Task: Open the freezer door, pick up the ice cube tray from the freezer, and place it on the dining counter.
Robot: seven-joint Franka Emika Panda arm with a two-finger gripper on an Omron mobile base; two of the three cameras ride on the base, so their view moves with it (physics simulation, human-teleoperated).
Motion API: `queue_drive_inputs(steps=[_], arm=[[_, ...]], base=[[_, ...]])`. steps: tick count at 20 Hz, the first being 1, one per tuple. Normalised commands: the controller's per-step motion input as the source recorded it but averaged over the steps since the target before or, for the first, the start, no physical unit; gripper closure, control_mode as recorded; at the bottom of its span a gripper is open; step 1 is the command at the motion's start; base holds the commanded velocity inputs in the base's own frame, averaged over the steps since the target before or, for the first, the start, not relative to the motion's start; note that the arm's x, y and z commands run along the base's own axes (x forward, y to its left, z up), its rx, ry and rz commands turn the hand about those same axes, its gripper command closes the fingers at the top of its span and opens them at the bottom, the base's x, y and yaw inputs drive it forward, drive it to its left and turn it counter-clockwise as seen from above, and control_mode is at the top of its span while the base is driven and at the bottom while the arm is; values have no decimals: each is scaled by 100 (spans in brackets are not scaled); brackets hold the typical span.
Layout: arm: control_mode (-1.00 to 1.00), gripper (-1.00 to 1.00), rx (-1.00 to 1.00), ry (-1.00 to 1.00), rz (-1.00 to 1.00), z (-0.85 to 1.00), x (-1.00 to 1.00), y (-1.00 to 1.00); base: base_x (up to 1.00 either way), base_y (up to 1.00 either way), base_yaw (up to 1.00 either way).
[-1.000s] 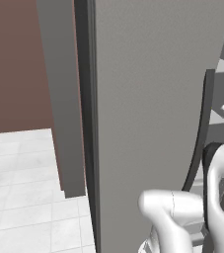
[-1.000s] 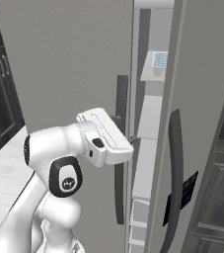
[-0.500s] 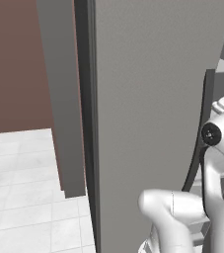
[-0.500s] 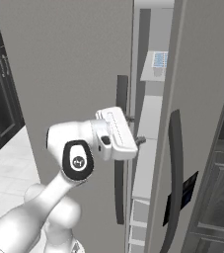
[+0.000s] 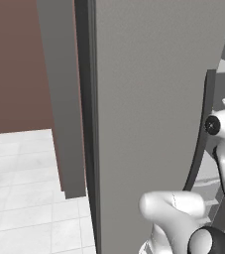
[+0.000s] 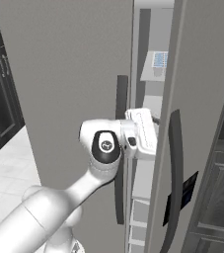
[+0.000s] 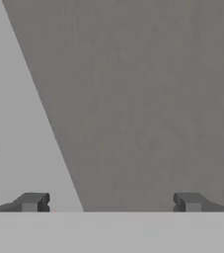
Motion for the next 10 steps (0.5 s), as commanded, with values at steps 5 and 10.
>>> queue_drive_inputs(steps=[5, 10], arm=[[-100, -100, 4, -6, -9, -25, 22, -57], [-100, -100, 5, -6, -9, -19, 10, -65]], base=[[0, 0, 0], [0, 0, 0]])
